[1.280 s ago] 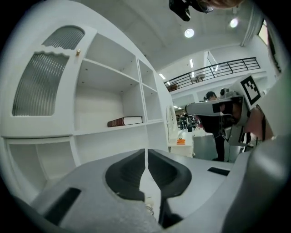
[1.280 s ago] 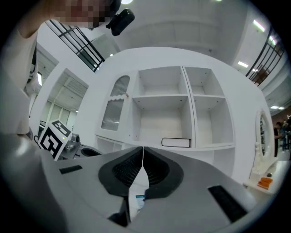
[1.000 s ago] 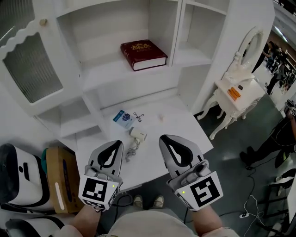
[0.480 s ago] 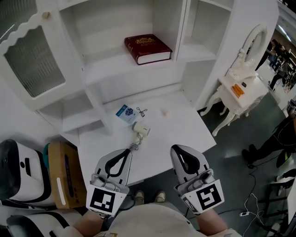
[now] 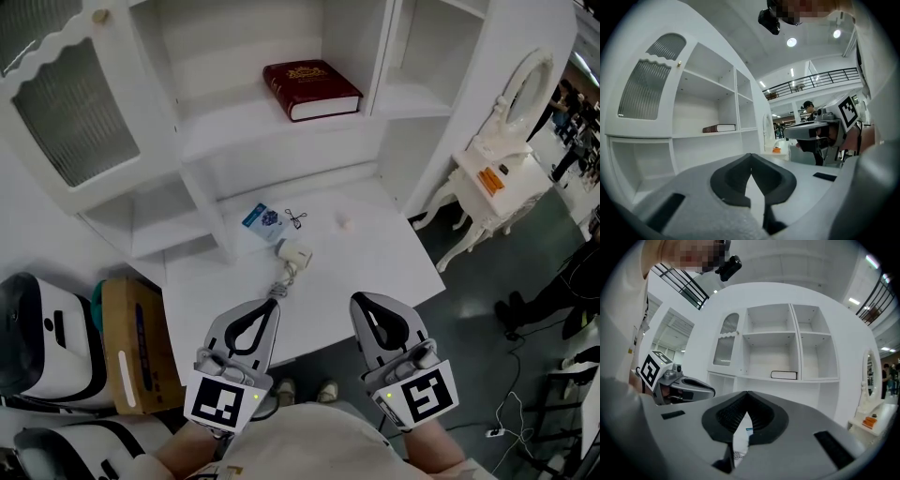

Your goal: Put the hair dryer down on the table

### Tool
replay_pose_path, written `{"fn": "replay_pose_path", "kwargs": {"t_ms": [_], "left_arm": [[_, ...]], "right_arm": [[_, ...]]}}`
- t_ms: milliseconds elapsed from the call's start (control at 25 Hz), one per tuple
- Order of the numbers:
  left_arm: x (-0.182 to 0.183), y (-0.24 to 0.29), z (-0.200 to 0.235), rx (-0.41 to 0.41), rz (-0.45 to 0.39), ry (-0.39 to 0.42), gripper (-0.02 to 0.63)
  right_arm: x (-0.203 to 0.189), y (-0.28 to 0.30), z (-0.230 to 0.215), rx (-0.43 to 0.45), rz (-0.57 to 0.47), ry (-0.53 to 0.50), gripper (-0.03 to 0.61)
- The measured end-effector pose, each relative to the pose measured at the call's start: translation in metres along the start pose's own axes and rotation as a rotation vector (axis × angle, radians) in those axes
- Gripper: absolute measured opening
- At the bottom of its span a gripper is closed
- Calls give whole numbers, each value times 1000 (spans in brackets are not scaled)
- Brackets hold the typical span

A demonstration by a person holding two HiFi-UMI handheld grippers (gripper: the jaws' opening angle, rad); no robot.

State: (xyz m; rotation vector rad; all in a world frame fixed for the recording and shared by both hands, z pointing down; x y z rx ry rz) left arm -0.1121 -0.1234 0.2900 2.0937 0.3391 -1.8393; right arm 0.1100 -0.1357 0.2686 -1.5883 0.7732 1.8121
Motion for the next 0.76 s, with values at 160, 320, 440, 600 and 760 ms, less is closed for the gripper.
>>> {"fn": "replay_pose_path", "kwargs": {"t_ms": [160,320,440,600,760], "left_arm": [[2,4,-2,-5,-4,-2,15],[1,6,-5,-24,-1,-8,15],[1,7,-7,-35,-7,-3,15],[1,9,-11,-44,-6,-6,15],[3,13,-18,-58,-6,-3,15]], "right_arm": [[-1,-1,-3,-10,-3,15,20],[-2,-4,-2,-19,-14,20,20],[-2,-6,-1,-21,-16,21,20],[-3,-11,0,-18,-8,18,20],[-3,-16,-2,-26,-16,39,20]]}}
Point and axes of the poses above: the fingertips, and each gripper's own axes: y forward along the fingers, z to its left, x out of its top, the point moved 10 cm from there along -y, backward along the fingers, and after that the axes turned 9 degrees about x, right-handed, at the moved point
